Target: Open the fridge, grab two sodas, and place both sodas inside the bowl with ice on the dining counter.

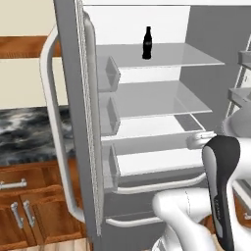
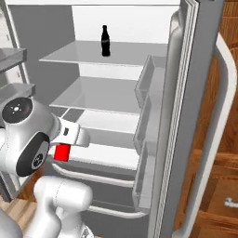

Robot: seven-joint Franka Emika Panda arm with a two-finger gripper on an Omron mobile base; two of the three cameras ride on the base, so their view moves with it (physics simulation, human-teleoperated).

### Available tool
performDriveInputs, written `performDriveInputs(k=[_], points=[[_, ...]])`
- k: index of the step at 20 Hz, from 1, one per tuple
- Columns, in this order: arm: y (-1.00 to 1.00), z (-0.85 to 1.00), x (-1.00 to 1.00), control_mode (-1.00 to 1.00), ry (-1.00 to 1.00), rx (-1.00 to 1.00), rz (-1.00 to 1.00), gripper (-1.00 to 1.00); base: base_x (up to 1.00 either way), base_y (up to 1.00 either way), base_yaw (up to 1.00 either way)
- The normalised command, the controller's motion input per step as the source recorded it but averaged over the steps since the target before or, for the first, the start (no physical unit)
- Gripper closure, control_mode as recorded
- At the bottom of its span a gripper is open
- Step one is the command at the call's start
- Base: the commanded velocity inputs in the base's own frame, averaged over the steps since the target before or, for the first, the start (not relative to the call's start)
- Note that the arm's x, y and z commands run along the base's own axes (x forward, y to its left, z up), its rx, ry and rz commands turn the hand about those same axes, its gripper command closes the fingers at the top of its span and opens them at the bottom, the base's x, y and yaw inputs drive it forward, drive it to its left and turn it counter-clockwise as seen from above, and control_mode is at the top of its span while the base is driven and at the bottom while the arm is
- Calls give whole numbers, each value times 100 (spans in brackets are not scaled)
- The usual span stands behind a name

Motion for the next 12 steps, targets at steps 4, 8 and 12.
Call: performDriveInputs(k=[4, 8, 12], points=[[0, 0, 0, 100, 0, 0, 0, 100, -91, 0, 18], [0, 0, 0, 100, 0, 0, 0, 100, -88, 0, 22], [0, 0, 0, 100, 0, 0, 0, 100, -95, -4, 26]])
